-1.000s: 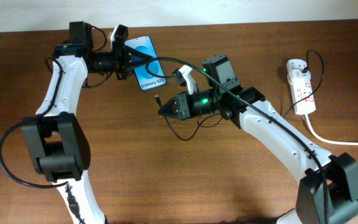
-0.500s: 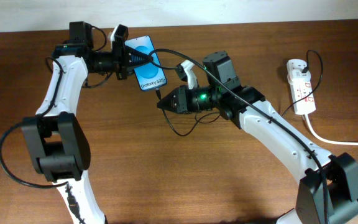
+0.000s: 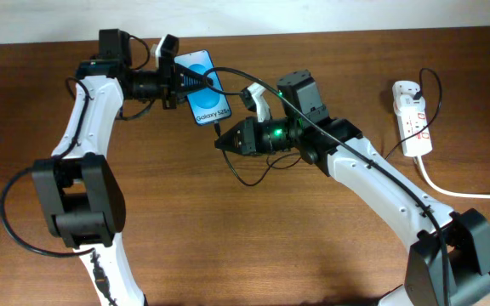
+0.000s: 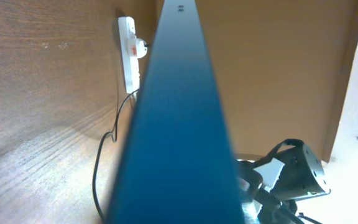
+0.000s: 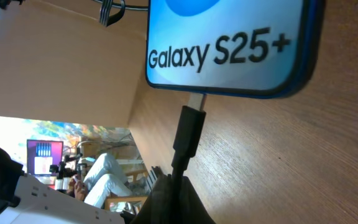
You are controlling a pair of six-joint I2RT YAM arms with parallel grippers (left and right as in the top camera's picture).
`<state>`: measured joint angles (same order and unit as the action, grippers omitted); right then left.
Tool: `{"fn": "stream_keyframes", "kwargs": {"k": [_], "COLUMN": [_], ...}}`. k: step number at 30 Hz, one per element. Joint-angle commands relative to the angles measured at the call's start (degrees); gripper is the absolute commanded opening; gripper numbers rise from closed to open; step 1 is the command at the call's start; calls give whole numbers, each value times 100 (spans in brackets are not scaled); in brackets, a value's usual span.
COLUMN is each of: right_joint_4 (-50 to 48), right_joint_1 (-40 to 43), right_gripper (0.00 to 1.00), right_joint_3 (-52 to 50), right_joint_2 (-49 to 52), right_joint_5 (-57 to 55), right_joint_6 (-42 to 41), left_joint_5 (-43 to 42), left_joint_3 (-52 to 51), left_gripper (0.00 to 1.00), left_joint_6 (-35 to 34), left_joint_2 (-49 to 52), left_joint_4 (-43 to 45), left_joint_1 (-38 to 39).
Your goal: Plug charger to phone and switch on socket
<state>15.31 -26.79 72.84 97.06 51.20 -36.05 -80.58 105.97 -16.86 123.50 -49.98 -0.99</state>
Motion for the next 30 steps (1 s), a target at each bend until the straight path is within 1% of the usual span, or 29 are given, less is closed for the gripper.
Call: {"fn": "stream_keyframes", "kwargs": {"k": [1, 7, 12, 30], "right_joint_4": [-42, -79, -105, -293], "right_joint_1": [-22, -26, -26, -20], "right_gripper": [4, 4, 4, 4], "right_joint_3": [-31, -31, -31, -31], "right_joint_2": [-26, -22, -17, -15], "right_joint_5": [-66, -90, -94, -474], "right_joint_6": [-7, -7, -7, -7], "left_joint_5": [-151, -177, -387, -435], "left_joint_3": [4, 4, 4, 4], "left_gripper": [0, 0, 0, 0], "left_joint_6": [111, 107, 109, 109], "left_joint_2": [24, 24, 24, 24], "left_joint_4": [0, -2, -2, -4], "left_joint_1": [48, 48, 48, 221]}}
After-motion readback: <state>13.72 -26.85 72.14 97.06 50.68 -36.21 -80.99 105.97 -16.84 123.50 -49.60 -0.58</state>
